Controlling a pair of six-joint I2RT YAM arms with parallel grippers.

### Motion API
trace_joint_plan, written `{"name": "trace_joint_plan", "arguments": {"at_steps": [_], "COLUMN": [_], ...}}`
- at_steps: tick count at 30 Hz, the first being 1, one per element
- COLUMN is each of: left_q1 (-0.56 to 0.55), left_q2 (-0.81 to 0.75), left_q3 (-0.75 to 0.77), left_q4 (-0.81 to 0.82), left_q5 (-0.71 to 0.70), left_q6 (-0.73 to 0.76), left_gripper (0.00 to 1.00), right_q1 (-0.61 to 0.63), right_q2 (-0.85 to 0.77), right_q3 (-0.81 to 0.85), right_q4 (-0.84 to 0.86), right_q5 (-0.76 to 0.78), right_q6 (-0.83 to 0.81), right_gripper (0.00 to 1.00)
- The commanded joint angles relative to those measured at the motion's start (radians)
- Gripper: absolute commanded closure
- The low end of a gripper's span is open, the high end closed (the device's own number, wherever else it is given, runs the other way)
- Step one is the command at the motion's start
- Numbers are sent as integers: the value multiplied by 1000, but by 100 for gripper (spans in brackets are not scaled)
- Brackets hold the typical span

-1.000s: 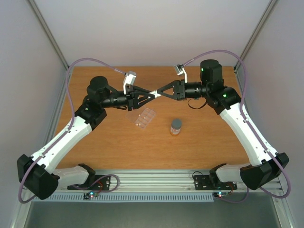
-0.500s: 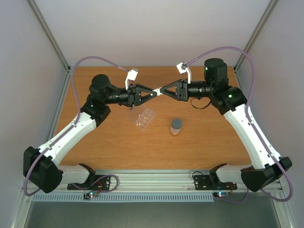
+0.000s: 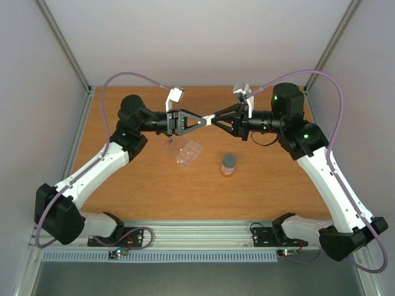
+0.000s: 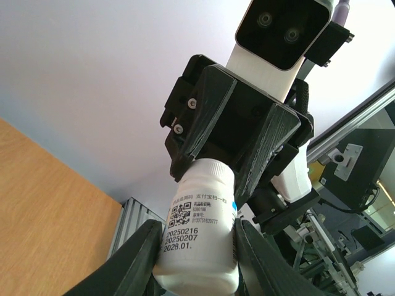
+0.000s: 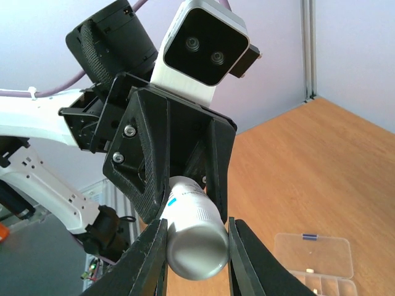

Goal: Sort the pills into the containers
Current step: Unscrew the lid of the pill bottle.

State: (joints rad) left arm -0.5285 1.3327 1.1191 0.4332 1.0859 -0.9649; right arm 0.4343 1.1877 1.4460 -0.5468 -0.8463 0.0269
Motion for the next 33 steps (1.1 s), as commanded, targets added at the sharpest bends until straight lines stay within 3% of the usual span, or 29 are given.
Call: {"name": "trace_joint_plan", "arguments": {"at_steps": [1, 3, 9, 19, 28, 33], "left_q1": [2, 2, 3, 3, -6, -11], "left_q2": [-16, -20, -36, -74, -116, -111], "left_q3": [49, 49, 47, 39, 42, 42], "left_q4": [-10, -21, -74, -162, -268, -283], "left_q5": [-4, -6, -25, -97, -197, -208], "left_q6": [35, 54, 125, 240, 408, 447], "left_gripper": [100, 100, 100, 100, 100, 100], "right_q1": [2, 3, -4, -20, -23, -23], "right_q2": [25, 35, 36, 34, 30, 53], "right_q3": [8, 12, 25, 43, -66, -30], "right_q4": [12, 23, 70, 98, 236, 191], "right_q5": [3, -14, -38, -52, -52, -65], "right_q6": [-35, 16, 110, 348, 725, 751], "right_gripper": [76, 63, 48, 41, 42, 43]}}
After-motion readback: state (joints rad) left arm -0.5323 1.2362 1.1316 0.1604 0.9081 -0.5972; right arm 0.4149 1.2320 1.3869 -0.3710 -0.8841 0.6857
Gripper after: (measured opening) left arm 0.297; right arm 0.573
